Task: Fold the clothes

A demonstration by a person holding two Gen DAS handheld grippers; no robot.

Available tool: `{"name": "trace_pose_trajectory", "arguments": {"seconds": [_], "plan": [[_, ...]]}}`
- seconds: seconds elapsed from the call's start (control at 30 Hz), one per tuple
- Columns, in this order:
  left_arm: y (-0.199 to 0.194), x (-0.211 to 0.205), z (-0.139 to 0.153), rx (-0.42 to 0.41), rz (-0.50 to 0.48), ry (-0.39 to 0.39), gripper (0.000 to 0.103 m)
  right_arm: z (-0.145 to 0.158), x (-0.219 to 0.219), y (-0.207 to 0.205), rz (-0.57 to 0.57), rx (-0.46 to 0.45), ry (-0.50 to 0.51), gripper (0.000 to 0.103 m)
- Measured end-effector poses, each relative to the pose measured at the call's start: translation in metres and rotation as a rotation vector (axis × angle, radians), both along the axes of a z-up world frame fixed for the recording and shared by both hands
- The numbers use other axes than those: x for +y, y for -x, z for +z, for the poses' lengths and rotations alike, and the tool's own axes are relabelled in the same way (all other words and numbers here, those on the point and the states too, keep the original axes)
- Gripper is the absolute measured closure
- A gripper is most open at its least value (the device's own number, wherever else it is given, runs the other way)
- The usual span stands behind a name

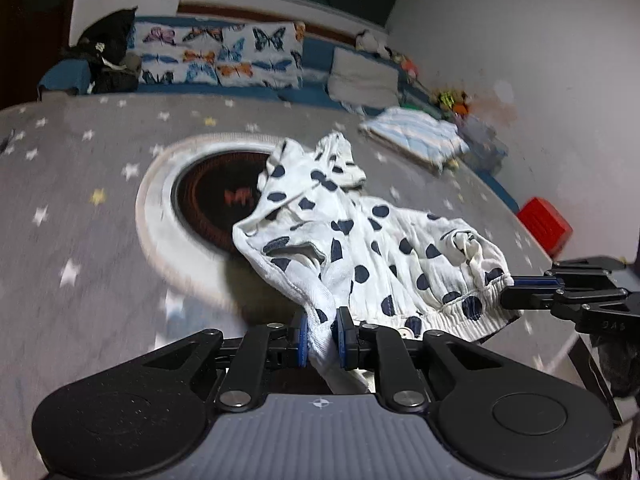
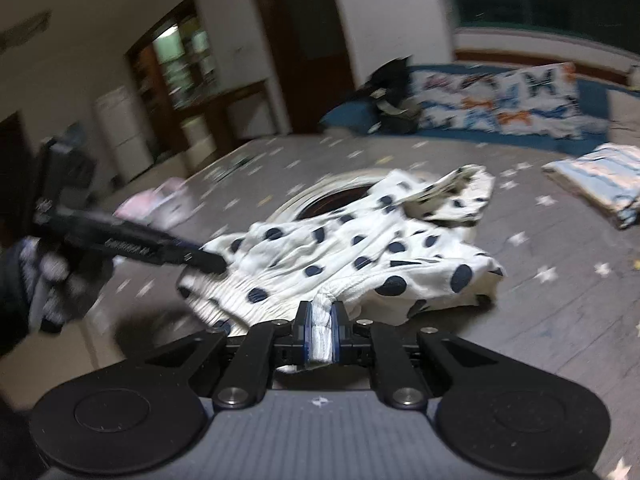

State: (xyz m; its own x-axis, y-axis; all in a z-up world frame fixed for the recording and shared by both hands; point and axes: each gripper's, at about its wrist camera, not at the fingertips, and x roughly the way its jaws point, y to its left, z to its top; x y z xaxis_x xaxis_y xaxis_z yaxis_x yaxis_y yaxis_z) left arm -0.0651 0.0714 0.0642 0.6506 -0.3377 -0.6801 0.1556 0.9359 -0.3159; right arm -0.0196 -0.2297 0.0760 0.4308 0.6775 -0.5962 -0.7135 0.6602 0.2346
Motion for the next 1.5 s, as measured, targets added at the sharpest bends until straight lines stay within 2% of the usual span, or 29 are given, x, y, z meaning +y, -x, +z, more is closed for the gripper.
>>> {"name": "trace_pose_trajectory", "arguments": {"seconds": [0.1,0.2,0.23,0.4,0.47,0.53,0.7,0.77,1.07,1.33,1.43,1.47,1.5], "plan": [[0.021,0.003,-0.003,0.021,-0.049,0.002,0.087,0.001,0.004,0.028,0.106,0.026,0.024,0.094],[0.033,0.003,-0.005,0.030,-0.077,-0.031,0.086,0.002,0.010,0.048,0.163,0.041,0.042,0.092],[0.034,0.004,-0.004,0.023,-0.076,-0.039,0.085,0.003,0.009,0.050,0.168,0.044,0.038,0.088],[0.034,0.006,0.005,-0.021,-0.080,-0.071,0.075,0.019,0.004,0.049,0.159,0.025,0.010,0.086],[0.031,0.005,0.008,-0.042,-0.079,-0.081,0.061,0.022,0.005,0.050,0.147,0.003,0.016,0.086],[0.027,0.003,0.011,-0.059,-0.080,-0.087,0.061,0.022,0.006,0.043,0.131,-0.011,0.025,0.082],[-0.008,-0.014,0.014,-0.101,-0.086,-0.104,0.058,0.018,0.004,0.022,0.051,-0.022,0.056,0.075],[-0.023,-0.022,0.014,-0.118,-0.088,-0.111,0.058,0.015,0.003,0.011,0.010,-0.017,0.062,0.066],[-0.092,-0.056,0.017,-0.193,-0.099,-0.146,0.055,-0.009,0.002,-0.044,-0.100,0.013,0.097,0.066],[-0.169,-0.097,-0.002,-0.205,-0.124,-0.263,0.055,-0.026,0.006,-0.072,-0.131,0.037,0.111,0.065],[-0.195,-0.104,-0.017,-0.185,-0.115,-0.302,0.057,-0.030,0.005,-0.079,-0.137,0.046,0.104,0.064],[-0.203,-0.107,-0.023,-0.178,-0.115,-0.317,0.064,-0.031,0.005,-0.082,-0.138,0.050,0.102,0.062],[-0.210,-0.110,-0.028,-0.173,-0.121,-0.337,0.067,-0.031,0.005,-0.085,-0.140,0.051,0.102,0.062]]}}
